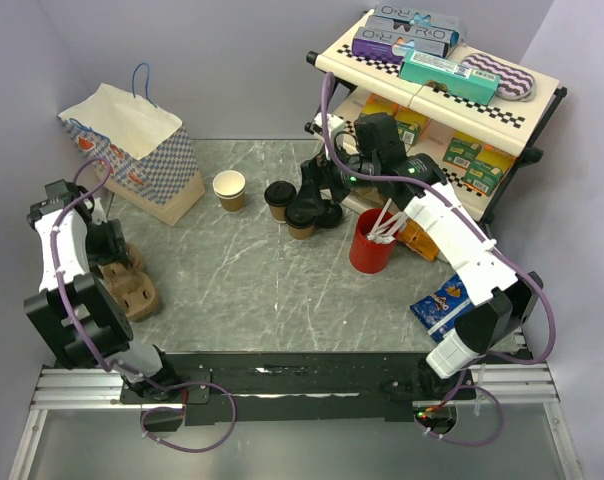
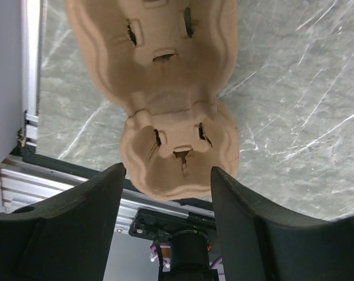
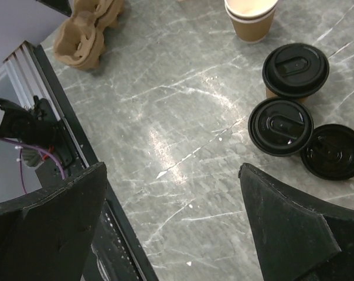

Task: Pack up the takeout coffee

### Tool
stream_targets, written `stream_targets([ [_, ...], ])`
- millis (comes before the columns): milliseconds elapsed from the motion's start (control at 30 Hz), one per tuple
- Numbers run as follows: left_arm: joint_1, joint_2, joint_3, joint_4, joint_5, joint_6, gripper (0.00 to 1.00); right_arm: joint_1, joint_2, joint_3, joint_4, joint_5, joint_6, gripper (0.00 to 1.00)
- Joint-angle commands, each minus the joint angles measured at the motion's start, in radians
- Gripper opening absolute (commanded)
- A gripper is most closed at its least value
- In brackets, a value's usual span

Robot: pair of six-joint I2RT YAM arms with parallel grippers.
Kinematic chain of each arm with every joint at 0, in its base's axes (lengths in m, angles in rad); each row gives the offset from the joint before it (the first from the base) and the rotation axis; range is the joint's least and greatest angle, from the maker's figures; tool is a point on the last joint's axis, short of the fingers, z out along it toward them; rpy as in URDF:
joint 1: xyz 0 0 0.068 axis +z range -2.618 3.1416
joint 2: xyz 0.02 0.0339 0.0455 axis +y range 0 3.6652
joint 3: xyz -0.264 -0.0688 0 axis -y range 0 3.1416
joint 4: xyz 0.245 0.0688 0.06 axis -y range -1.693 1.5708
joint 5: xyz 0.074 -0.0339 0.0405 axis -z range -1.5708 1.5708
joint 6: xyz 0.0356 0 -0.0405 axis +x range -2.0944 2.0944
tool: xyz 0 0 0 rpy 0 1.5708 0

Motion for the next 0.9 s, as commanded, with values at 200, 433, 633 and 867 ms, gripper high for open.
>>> stream_targets([
  [200,0.002,0.088,0.041,0.029,-0.004,-0.014,0.64,0.01,-0.003,0.013,0.032,-0.02,0.021,1.0],
  [433,0.002,0.159,0.069,0.046,-0.004,-0.009,0.61,0.011,0.026,0.021,0.036,-0.032,0.031,1.0],
  [633,0.002,0.196,0.077,0.049,-0.004,-0.012,0.59,0.01,0.052,0.037,0.03,-0.032,0.031,1.0],
  [867,0.004,0.2,0.042,0.054,-0.007,-0.014,0.56,0.01,0.069,0.045,0.024,-0.032,0.031,1.0],
])
